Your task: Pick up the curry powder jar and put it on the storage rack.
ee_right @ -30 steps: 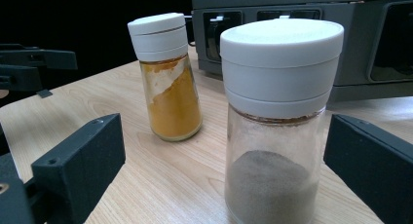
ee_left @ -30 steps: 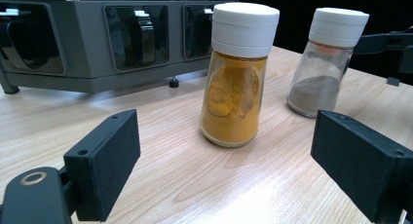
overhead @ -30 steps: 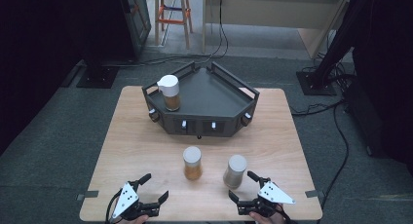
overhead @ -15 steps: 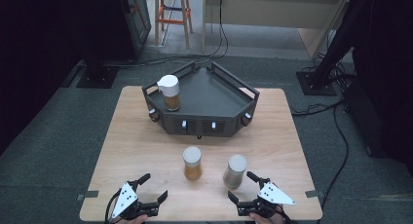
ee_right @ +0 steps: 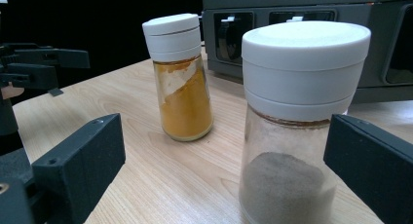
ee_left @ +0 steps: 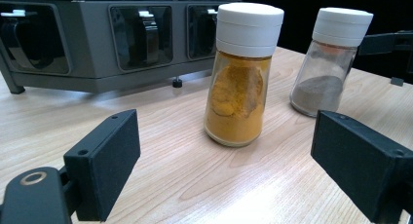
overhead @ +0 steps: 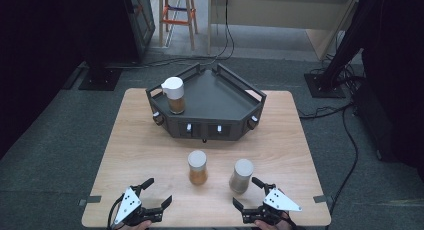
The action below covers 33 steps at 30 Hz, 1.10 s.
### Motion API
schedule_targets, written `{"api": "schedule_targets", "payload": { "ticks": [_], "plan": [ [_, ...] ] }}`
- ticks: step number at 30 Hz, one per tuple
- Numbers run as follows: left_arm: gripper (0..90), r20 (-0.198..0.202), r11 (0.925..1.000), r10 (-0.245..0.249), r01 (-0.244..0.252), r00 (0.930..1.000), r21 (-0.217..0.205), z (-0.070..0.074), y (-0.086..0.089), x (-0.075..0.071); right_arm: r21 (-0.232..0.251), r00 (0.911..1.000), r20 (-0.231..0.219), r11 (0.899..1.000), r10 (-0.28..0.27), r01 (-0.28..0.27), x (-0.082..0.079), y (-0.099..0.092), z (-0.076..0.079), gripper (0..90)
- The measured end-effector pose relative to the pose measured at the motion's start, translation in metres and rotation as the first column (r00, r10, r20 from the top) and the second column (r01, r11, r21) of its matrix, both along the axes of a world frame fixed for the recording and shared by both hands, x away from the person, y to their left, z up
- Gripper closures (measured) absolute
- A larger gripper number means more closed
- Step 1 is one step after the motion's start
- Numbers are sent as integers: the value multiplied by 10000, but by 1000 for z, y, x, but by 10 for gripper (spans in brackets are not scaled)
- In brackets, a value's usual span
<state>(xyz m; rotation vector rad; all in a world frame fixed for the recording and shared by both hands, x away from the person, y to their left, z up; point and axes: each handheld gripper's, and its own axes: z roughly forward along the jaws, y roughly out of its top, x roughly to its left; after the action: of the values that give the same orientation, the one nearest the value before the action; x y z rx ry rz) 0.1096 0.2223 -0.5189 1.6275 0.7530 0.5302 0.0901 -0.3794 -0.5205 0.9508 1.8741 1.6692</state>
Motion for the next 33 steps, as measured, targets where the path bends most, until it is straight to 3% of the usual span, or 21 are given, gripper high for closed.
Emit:
{"api": "schedule_targets", "payload": {
  "ticks": [13, 33],
  "plan": [
    [106, 56, 10000, 68, -67, 10000, -63, 1, 1, -1, 27, 9998, -115, 9999, 130, -130, -4, 4, 1, 14],
    [106, 92, 9999, 67, -66, 9999, -107, 2, 3, -1, -16, 9934, -2, 9934, 1144, -1144, -2, 31, 8, 14]
  ]
}}
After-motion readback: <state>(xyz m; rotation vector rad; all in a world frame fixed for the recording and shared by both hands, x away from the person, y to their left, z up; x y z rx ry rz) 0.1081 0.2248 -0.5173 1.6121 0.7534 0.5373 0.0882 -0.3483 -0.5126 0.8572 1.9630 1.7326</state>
